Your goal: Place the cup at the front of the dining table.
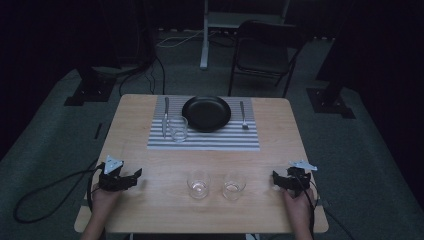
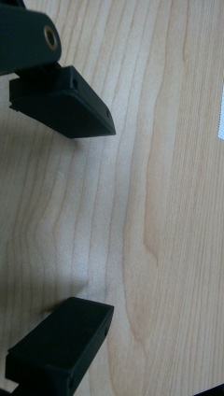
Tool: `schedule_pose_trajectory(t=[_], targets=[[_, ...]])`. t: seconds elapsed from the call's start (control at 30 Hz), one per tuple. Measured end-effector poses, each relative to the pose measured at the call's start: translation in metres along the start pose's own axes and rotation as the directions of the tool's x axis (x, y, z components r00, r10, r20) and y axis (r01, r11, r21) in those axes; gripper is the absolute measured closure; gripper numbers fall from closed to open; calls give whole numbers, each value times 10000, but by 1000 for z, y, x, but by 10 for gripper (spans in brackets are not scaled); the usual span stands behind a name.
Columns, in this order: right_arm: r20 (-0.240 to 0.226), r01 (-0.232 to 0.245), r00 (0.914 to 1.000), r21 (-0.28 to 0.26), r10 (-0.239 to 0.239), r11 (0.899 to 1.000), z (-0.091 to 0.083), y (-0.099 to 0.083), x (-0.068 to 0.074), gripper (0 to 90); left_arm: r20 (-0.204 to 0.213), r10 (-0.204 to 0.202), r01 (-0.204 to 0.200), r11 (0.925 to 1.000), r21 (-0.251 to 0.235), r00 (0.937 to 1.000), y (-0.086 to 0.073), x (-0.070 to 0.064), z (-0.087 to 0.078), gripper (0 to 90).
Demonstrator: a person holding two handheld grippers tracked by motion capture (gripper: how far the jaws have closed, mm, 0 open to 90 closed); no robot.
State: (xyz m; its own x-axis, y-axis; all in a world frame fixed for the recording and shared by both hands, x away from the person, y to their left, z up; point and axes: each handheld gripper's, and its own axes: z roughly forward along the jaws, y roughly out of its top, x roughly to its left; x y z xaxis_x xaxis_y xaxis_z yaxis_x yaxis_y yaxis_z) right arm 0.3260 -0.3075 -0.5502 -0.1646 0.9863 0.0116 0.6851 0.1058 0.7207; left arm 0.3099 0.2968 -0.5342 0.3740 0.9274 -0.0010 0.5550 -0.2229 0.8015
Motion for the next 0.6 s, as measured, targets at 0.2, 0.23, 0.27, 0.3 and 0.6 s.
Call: schedule_pose_trajectory(t=[0.2, 0.23, 0.27, 0.3, 0.6], targets=[[-1, 1, 10000, 1, -1, 10000, 0, 0, 0, 120, -102, -77, 77, 10000, 8, 9999, -4, 2, -5, 184], [0, -2, 10000, 0, 2, 10000, 0, 0, 0, 120, -287, -123, 123, 9999, 19, 9995, -7, 3, -7, 184], [0, 0, 10000, -1, 0, 10000, 0, 0, 0, 120, -369, -105, 108, 9999, 53, 9993, -8, 3, -7, 184], [-1, 1, 10000, 0, -1, 10000, 0, 0, 0, 120, -394, -109, 114, 9999, 114, 9992, -10, 4, -8, 184], [0, 0, 10000, -1, 0, 10000, 0, 0, 0, 120, -611, -263, 268, 9996, 70, 9978, -17, 7, -20, 184]])
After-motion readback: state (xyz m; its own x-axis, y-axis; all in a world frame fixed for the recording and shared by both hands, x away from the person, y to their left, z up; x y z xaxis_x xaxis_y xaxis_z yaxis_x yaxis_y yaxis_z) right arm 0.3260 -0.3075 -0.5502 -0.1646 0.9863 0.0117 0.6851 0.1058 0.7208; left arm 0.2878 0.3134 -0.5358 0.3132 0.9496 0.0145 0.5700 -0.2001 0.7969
